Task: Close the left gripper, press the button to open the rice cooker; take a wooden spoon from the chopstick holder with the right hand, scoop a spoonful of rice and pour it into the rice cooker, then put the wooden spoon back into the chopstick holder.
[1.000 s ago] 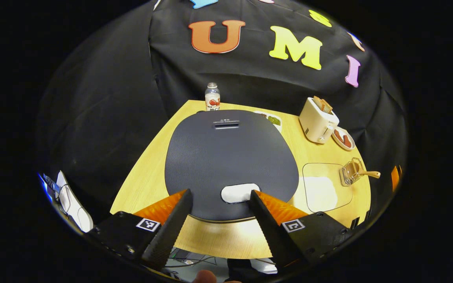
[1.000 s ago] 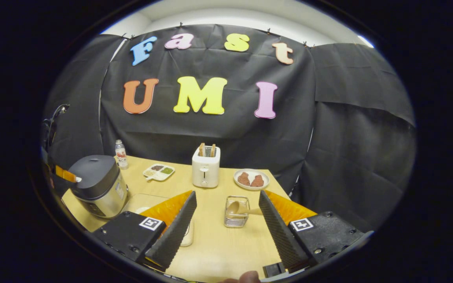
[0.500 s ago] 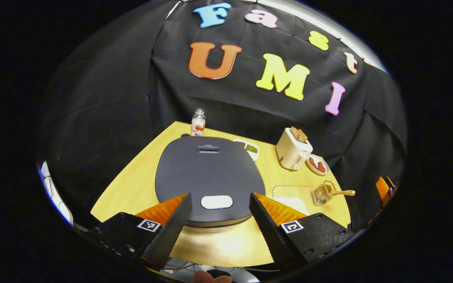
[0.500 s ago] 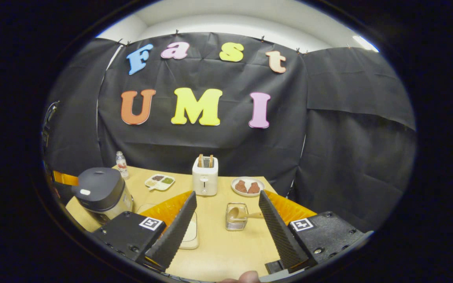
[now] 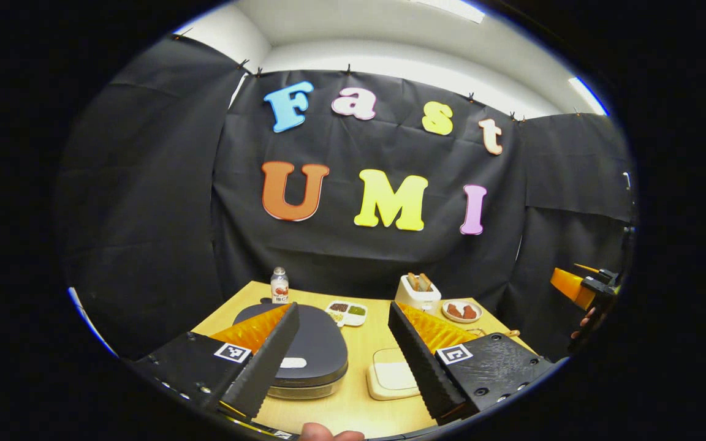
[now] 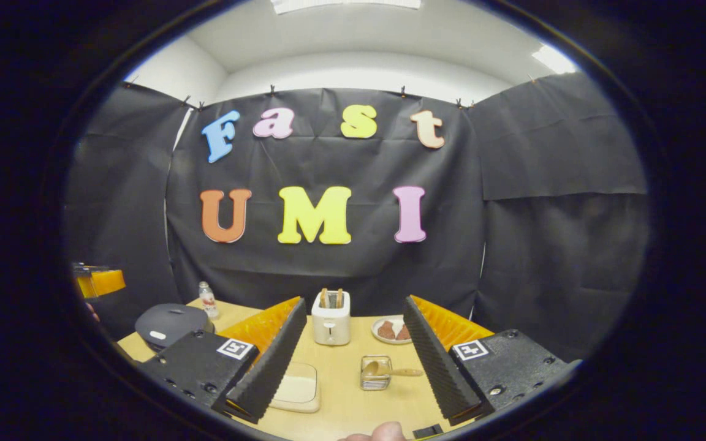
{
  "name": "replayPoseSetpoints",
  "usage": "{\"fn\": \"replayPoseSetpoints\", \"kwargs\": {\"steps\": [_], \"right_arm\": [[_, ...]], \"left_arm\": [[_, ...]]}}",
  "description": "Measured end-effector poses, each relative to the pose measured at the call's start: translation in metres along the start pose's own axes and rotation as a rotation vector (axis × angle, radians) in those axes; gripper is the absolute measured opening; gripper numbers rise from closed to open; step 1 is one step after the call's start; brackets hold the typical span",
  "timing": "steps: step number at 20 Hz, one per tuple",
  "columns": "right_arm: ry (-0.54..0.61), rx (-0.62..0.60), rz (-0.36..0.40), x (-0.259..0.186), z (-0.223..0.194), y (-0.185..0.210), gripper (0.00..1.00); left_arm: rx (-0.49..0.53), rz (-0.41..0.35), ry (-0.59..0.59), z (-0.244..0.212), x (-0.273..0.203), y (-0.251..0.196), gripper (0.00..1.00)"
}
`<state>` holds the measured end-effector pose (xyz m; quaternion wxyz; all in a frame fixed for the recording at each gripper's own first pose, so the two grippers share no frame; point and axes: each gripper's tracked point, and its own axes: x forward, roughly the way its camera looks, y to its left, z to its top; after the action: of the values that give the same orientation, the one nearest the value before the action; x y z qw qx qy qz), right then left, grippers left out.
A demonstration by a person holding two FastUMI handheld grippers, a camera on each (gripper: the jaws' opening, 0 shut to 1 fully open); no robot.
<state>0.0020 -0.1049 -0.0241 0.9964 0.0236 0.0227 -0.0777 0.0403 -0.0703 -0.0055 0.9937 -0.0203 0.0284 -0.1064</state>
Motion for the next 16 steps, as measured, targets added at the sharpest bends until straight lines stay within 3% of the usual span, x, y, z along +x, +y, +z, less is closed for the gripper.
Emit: {"fn": "replayPoseSetpoints", "kwargs": {"steps": [8, 16], "right_arm": [[-0.014, 0.026, 0.051, -0.03, 0.004, -0.048, 1.0], [0.017, 0.043, 0.083, -0.031, -0.001, -0.063, 1.0]], "left_arm": [[0.014, -0.03, -0.076, 0.008, -0.036, -0.098, 0.95], [0.004, -0.018, -0.085, 0.011, -0.044, -0.123, 0.95]]}}
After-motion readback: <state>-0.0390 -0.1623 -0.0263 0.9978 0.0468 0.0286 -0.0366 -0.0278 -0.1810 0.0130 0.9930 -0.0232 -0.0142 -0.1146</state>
